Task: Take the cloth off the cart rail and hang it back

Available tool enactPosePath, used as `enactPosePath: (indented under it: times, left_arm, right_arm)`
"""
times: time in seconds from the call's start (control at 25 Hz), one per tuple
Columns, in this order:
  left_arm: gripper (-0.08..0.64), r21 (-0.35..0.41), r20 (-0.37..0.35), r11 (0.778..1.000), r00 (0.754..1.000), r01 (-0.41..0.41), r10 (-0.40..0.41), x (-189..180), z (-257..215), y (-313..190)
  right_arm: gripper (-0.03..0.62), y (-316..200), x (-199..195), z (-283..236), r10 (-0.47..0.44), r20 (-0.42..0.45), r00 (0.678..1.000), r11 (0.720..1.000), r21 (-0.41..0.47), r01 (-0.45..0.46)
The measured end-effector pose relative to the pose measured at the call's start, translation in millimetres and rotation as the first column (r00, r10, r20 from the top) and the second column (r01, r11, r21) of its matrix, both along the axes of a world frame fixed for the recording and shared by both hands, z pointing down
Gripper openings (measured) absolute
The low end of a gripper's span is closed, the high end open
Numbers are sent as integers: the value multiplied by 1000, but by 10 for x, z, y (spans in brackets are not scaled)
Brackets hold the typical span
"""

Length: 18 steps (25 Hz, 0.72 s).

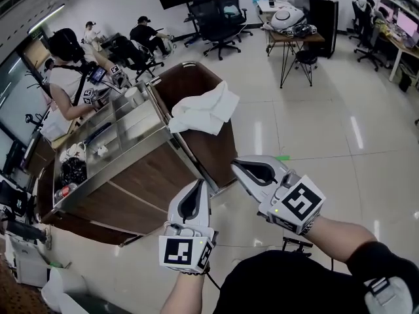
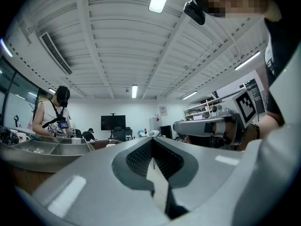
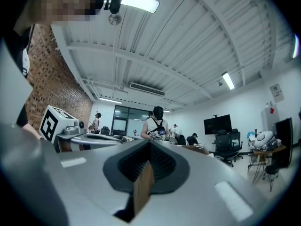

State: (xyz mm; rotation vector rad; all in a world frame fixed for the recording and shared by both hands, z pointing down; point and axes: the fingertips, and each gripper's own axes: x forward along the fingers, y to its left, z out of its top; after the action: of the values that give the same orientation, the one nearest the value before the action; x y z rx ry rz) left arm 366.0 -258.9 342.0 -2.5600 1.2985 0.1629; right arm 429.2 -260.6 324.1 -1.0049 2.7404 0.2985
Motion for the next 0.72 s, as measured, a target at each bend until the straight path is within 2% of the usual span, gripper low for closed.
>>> enactPosePath:
  times: [0.12,0.24,0.28,0.36,0.4,0.52,0.72]
  left_arm:
    - [3,1,7,1000,1000,-10,10,-23,-24,58]
    - [3,-3,7,1000,1000,-16,16,-74,-20,104]
    - [3,-4,7,1000,1000,-19,19,-90,-19,119]
    - [3,-4,11,1000,1000,-24,24,-111,-27,147]
    - [3,-2,12,1000,1000,-26,26,-121,-36,158]
    - [3,1,14,1000,999,-29,29,-139,-69,179]
    - [3,-1,12,999,999,-33,33,-126,-81,211]
  right_arm:
    - [0,58,-60,-61,8,0,1000,1000,18,-8]
    - [0,161,-151,-78,17,18,1000,997,-80,-16]
    - [0,178,-166,-84,22,17,1000,997,-75,-21]
    - [0,172,-171,-101,32,5,999,999,4,-32]
    - [0,182,-185,-108,35,4,999,999,7,-35]
    - [0,272,-254,-128,38,20,999,991,-126,-35]
    - [0,321,-240,-147,47,21,999,989,-140,-44]
